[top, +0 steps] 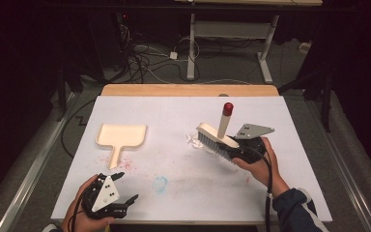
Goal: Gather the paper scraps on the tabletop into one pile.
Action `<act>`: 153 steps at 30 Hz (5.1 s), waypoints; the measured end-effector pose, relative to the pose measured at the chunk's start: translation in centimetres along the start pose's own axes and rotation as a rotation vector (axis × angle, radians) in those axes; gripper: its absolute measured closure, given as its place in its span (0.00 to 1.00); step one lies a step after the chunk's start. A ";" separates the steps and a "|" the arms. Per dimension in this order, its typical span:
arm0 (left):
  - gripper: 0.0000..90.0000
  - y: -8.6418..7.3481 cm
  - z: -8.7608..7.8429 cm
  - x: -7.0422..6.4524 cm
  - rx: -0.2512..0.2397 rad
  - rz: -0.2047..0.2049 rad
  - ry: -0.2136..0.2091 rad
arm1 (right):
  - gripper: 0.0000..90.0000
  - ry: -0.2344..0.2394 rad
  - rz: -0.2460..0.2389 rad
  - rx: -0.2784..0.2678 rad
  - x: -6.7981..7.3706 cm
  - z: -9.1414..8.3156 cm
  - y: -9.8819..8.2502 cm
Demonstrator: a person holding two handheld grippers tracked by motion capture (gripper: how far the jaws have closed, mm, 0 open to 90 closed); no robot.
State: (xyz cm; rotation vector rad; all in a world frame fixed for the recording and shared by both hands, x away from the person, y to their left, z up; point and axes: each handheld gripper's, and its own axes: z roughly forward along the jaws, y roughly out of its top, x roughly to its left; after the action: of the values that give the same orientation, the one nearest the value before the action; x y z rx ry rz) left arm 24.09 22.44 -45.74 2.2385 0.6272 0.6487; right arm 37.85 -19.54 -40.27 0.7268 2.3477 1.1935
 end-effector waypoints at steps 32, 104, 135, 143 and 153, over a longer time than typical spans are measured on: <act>0.22 0.1 0.4 0.0 0.009 0.006 -0.013 | 0.75 -0.386 0.175 0.100 1.2 6.6 0.6; 0.23 0.2 0.8 -0.2 0.035 0.019 -0.020 | 0.75 -0.327 0.197 0.008 0.4 -1.3 -2.8; 0.23 0.1 1.0 0.0 0.047 0.023 -0.012 | 0.75 -0.444 0.208 -0.005 1.3 2.5 -0.6; 0.23 -0.1 1.0 0.3 0.048 0.015 -0.002 | 0.75 -0.385 0.162 -0.036 0.7 -0.7 -0.6; 0.23 -0.4 1.0 1.1 0.055 -0.008 0.011 | 0.75 -0.351 0.165 -0.083 -0.1 -4.2 -1.1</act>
State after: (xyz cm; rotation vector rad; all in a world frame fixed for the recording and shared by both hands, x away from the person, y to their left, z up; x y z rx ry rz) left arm 25.40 22.82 -46.40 2.2835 0.6672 0.6475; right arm 35.25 -22.77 -38.84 1.0259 1.9703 1.1166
